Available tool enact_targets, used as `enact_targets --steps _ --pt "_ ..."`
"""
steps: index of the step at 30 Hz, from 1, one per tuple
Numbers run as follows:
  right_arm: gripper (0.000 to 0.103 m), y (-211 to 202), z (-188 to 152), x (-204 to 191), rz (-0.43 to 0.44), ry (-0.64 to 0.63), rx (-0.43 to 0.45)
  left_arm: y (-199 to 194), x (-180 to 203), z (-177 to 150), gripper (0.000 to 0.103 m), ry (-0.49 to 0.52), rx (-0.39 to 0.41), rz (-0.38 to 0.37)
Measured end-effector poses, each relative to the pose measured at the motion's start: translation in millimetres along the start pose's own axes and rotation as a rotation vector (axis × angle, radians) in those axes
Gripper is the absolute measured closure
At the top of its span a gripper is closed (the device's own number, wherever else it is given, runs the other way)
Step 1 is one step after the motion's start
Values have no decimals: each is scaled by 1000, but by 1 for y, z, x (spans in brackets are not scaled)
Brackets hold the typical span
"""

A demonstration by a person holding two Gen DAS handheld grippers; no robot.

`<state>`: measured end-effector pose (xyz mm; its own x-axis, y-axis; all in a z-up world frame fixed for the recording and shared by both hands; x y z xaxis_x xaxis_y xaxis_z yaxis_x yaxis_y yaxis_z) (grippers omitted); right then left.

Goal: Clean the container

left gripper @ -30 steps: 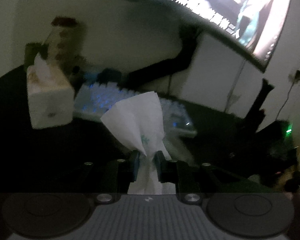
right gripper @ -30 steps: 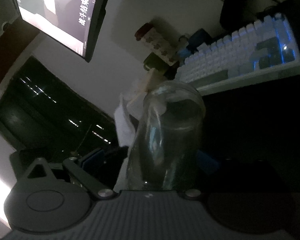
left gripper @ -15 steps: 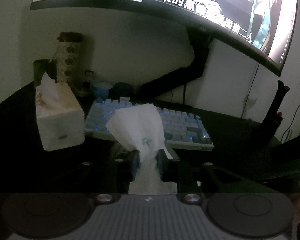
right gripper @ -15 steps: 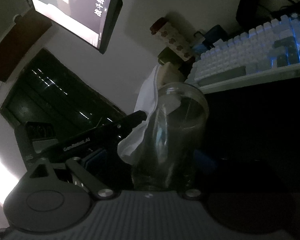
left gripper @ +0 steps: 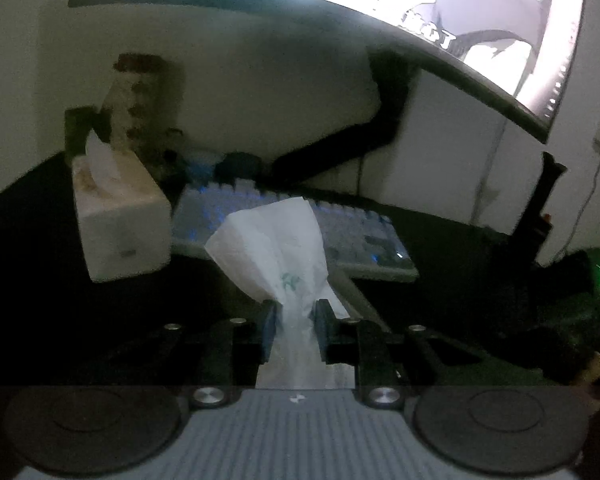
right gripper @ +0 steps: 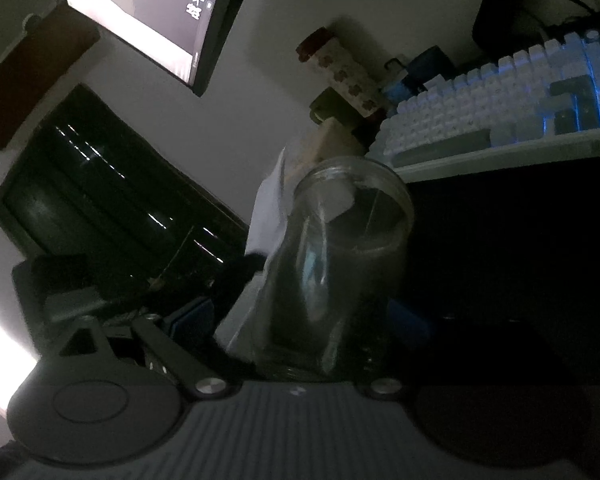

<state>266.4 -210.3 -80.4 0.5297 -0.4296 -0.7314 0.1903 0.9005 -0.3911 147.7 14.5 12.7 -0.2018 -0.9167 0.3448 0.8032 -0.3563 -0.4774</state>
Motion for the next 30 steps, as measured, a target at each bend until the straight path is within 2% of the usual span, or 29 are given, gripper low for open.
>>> enact_targets --steps 5,9,17,21,26,30 --pt "5 -1 0 -2 -11 -14 14 11 -8 12 85 -5 13 27" --pt "0 -1 -1 -3 -10 -7 14 8 -9 6 85 -19 12 2" --pt "0 -1 1 5 -60 42 4 2 -12 -18 85 -62 -28 -62" --pt "0 -1 3 9 -87 55 17 8 -19 -13 85 -97 -27 -81" --pt "0 -1 1 6 -77 34 18 14 -13 3 85 -86 -11 -89" --pt "0 -3 -1 -2 -83 -18 44 22 -6 13 85 -59 -6 -64"
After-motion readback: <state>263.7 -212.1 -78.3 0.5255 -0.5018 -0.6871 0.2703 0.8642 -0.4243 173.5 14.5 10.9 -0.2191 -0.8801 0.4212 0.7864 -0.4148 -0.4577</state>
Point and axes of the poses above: each gripper's, at about its wrist camera, not at the fingertips, and y roughly the way its jaws point, x to its right, z to its top, the point moved 2 cm from there along y, roughly the way its jaws point, and after that the axes turned 11 degrees about -z, right-handed, at the moved point
